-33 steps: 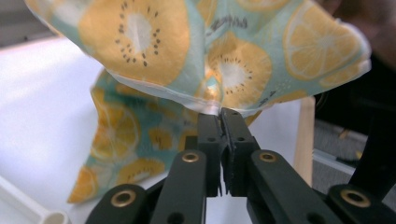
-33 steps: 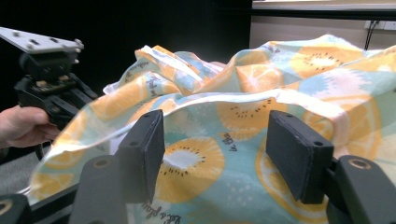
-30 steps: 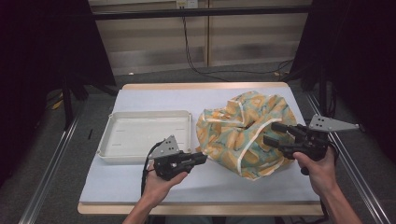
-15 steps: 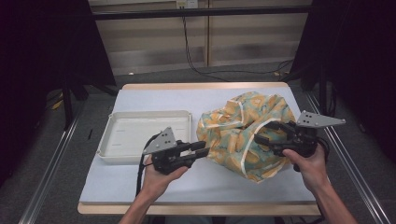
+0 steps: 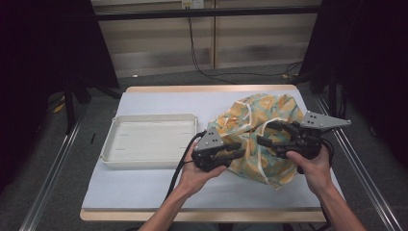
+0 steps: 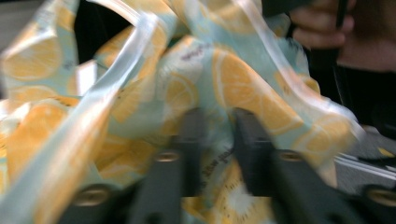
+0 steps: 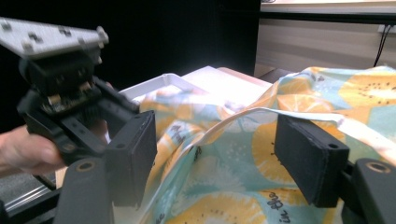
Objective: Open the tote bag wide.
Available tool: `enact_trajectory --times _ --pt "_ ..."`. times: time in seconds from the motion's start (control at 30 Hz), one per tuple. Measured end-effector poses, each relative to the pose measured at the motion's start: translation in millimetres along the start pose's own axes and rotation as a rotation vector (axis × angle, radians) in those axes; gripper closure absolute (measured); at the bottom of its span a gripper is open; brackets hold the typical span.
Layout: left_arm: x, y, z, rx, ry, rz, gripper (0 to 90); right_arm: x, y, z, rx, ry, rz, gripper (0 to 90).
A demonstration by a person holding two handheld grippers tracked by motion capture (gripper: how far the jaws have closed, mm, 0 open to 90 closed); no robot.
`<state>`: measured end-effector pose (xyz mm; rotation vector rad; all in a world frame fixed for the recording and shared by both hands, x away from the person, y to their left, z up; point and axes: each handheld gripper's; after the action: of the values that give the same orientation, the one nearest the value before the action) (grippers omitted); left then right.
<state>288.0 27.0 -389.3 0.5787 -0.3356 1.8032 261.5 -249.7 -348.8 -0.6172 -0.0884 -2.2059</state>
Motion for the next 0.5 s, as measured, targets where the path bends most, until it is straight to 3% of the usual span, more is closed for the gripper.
enact_trajectory --times 0.07,0.27,0.43,0.5 --pt "-2.4 1.1 -1.6 -0.016 -0.014 -0.022 88.9 2.4 -0.5 0.3 0.001 0.002 -0.004 29.6" --pt "-3.7 5.3 -4.1 -0.007 -0.032 -0.029 90.0 5.1 0.3 1.2 -0.006 0.018 0.004 29.7" --pt "2.1 20.9 -3.2 -0.051 -0.036 -0.072 90.0 3.6 -0.5 3.1 -0.007 0.022 -0.004 30.3" --pt "3.2 23.4 -2.9 -0.063 -0.043 -0.065 90.0 4.0 -0.1 3.7 -0.013 0.030 -0.005 30.1"
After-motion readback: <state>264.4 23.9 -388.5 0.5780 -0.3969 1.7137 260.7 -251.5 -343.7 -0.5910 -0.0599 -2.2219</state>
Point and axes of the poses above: each handheld gripper's, and its own axes: x roughly backward along the jaws, z roughly out of its top, y roughly to its right, and after that the axes turned 13 degrees about -y, right-handed
